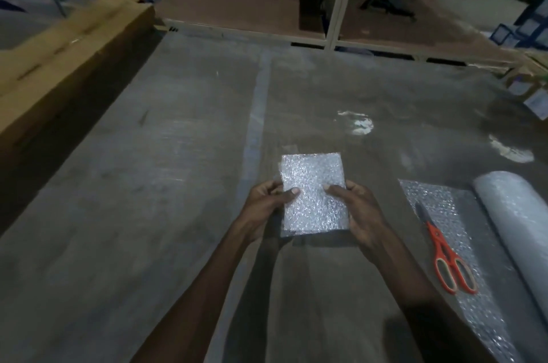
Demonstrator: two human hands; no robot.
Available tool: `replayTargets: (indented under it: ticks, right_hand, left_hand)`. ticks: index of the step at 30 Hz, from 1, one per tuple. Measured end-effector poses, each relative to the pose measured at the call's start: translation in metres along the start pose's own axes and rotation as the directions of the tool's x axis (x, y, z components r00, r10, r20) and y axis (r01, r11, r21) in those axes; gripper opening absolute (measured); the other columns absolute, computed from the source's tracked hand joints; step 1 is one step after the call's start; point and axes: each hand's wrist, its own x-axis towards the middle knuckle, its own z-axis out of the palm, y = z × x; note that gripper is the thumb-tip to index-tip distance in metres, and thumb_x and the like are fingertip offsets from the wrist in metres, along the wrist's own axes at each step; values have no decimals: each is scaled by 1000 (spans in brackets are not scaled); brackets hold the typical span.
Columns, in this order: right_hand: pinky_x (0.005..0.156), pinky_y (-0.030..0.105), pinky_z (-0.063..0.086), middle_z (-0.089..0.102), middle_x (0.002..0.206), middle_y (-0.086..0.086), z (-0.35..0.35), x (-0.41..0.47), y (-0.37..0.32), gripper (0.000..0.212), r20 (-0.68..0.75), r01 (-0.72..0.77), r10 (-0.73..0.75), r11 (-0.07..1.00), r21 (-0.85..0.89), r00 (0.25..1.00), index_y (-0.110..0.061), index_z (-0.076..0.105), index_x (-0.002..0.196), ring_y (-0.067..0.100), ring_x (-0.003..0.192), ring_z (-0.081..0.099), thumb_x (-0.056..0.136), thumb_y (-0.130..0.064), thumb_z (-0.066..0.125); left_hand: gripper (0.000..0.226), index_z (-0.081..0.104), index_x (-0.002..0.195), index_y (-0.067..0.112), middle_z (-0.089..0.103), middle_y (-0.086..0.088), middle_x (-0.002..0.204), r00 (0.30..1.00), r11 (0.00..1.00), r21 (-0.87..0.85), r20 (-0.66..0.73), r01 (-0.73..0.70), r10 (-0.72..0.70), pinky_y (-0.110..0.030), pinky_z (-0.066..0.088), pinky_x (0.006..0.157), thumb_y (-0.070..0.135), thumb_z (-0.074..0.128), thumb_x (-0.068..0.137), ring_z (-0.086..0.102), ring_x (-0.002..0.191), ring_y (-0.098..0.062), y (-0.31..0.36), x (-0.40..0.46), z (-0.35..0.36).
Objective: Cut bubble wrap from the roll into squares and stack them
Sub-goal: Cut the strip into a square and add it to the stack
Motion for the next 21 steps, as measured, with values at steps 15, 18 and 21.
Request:
replayTargets:
  ticks: [15,18,21]
  right_hand:
    - [54,28,58,76,89,16,112,138,0,13,-186,-31,1,987,-158,983,-1,67,91,19,65,72,83,5,76]
    - [61,32,59,76,92,17,120,163,8,18,-230,-18,-49,961,-277,972,-5,68,89,22,70,72,80,3,81]
    - [71,38,57,76,87,11,126,183,15,19,-268,-8,-123,898,-441,956,-13,69,83,27,76,72,76,-4,85]
  left_hand:
    - [25,71,85,4,74,-17,83,937,972,229,-323,-55,129,-40,58,76,1,89,67,69,75,-26,63,129,-109]
    - [26,72,85,12,75,-13,81,909,913,403,-357,-59,216,-47,60,76,7,91,67,71,73,-25,62,149,-121]
    - [27,72,90,17,72,2,79,876,774,629,-330,-74,353,-35,58,75,16,90,69,69,75,-18,63,156,-124]
